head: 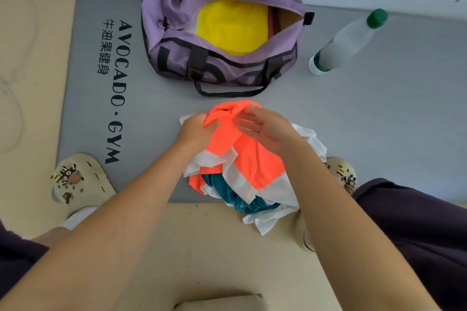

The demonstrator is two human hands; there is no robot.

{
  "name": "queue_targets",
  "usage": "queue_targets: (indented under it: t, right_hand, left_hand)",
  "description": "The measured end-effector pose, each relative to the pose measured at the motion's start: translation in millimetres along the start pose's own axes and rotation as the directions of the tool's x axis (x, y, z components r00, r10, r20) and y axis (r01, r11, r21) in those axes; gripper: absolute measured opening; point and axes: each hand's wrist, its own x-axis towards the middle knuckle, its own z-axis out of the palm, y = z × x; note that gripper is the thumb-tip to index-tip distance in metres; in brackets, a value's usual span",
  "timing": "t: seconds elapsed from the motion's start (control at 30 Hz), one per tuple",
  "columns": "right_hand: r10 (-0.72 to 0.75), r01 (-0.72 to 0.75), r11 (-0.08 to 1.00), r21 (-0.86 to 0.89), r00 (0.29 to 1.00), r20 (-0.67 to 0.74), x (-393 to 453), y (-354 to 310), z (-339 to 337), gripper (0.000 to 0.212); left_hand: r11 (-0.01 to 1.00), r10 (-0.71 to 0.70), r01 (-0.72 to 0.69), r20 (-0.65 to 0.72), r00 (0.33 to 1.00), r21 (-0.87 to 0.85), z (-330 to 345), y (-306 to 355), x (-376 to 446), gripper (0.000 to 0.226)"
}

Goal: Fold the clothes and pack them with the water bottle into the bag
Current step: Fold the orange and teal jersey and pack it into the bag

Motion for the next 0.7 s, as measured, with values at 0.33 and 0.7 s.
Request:
queue_targets:
  t: [0.33,0.7]
  right_hand:
    - [-0.379,0.382,0.603,-0.701,0.91,0.17,4.3,-42.1,-3.6,0.069]
    - [-0.2,0.543,0.682,-0.49,0.783,0.589,-66.7,-133.9,40.1,0.04]
  left_hand:
    - [0.968,0.248,-0.248,0.171,0.953,-0.022,-52.4,40.3,26.4,0.017]
    - [0.873,0.437,-0.484,0.358,0.825,0.05,-176.3,160.2,-55.7,0.023]
